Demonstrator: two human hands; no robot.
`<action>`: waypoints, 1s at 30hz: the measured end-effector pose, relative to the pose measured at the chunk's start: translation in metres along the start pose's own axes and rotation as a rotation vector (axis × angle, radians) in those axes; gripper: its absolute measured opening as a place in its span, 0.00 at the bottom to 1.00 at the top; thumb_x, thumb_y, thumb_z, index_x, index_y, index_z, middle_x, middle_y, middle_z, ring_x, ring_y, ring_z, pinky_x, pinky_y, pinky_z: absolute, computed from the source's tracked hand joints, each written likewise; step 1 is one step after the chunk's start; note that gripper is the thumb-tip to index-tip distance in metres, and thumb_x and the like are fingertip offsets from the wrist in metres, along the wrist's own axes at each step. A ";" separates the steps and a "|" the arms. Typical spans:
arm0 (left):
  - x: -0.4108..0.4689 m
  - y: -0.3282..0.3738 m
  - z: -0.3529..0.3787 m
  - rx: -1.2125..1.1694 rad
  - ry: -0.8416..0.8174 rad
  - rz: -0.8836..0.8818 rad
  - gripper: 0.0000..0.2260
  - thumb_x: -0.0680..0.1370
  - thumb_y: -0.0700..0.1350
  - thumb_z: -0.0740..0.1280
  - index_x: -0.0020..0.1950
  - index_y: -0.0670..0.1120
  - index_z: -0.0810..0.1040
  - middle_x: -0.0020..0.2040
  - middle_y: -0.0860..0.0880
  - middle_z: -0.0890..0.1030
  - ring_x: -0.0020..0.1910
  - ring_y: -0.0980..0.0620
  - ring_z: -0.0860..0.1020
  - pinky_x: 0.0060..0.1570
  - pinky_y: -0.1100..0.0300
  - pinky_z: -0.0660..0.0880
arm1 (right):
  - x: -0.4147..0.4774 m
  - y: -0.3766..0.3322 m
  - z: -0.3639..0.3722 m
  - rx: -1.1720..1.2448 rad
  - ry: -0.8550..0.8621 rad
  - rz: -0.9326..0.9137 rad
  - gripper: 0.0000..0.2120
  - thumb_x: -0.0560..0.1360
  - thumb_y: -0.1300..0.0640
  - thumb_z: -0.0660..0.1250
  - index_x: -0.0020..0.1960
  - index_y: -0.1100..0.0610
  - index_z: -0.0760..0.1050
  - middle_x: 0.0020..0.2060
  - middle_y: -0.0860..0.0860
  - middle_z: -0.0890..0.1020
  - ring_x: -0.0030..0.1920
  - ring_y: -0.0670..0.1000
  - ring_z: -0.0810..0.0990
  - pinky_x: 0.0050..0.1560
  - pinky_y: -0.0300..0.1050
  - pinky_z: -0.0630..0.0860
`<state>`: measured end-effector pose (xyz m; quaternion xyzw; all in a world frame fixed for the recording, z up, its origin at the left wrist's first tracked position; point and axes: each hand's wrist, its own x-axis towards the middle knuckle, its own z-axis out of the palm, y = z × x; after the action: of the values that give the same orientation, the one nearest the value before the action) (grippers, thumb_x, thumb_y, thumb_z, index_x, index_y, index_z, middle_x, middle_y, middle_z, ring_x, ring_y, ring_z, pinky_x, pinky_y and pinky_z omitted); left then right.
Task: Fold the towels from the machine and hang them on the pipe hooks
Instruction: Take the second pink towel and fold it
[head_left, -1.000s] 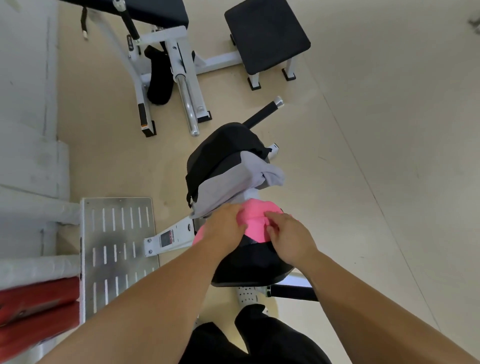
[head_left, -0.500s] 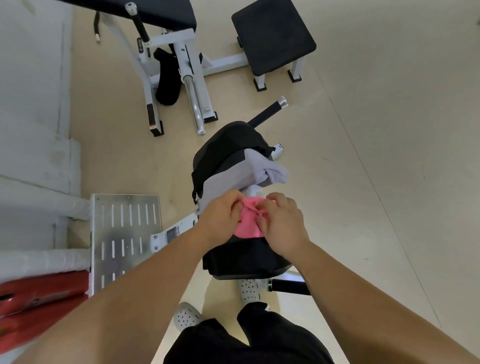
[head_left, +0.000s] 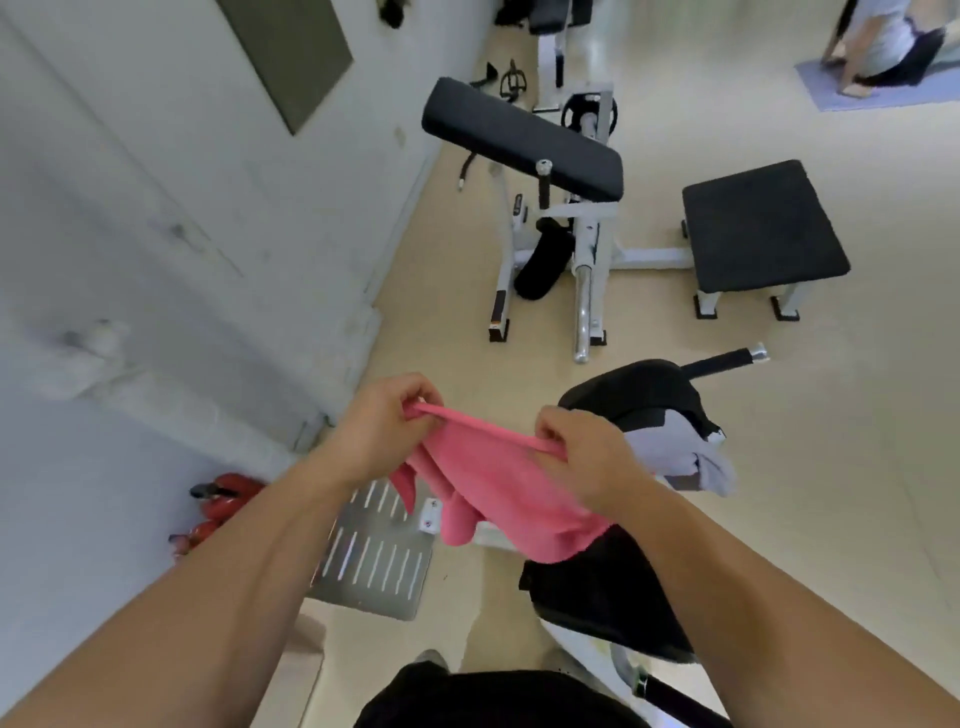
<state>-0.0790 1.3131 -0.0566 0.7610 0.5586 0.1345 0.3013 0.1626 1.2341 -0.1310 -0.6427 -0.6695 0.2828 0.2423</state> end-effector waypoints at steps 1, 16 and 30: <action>-0.002 -0.010 -0.014 0.015 0.058 -0.028 0.12 0.74 0.37 0.70 0.39 0.54 0.78 0.35 0.54 0.78 0.31 0.56 0.77 0.34 0.58 0.77 | 0.009 -0.009 0.000 -0.020 -0.041 -0.016 0.09 0.75 0.56 0.67 0.40 0.46 0.68 0.32 0.46 0.75 0.33 0.46 0.70 0.35 0.41 0.65; -0.088 -0.248 -0.147 -0.275 0.342 -0.583 0.08 0.76 0.42 0.72 0.36 0.45 0.80 0.27 0.52 0.76 0.29 0.50 0.72 0.30 0.59 0.70 | 0.123 -0.165 0.077 0.048 0.038 -0.177 0.18 0.76 0.58 0.69 0.34 0.65 0.67 0.29 0.60 0.72 0.32 0.58 0.69 0.36 0.55 0.67; -0.100 -0.373 -0.172 -0.974 0.422 -0.748 0.09 0.82 0.41 0.62 0.52 0.39 0.81 0.45 0.40 0.82 0.46 0.45 0.77 0.45 0.52 0.74 | 0.164 -0.250 0.198 -0.138 -0.002 0.132 0.09 0.78 0.53 0.66 0.40 0.52 0.74 0.34 0.47 0.77 0.40 0.54 0.76 0.41 0.48 0.71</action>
<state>-0.4932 1.3451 -0.1359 0.2488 0.7082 0.4050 0.5221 -0.1641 1.3810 -0.1081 -0.7004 -0.6438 0.2519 0.1774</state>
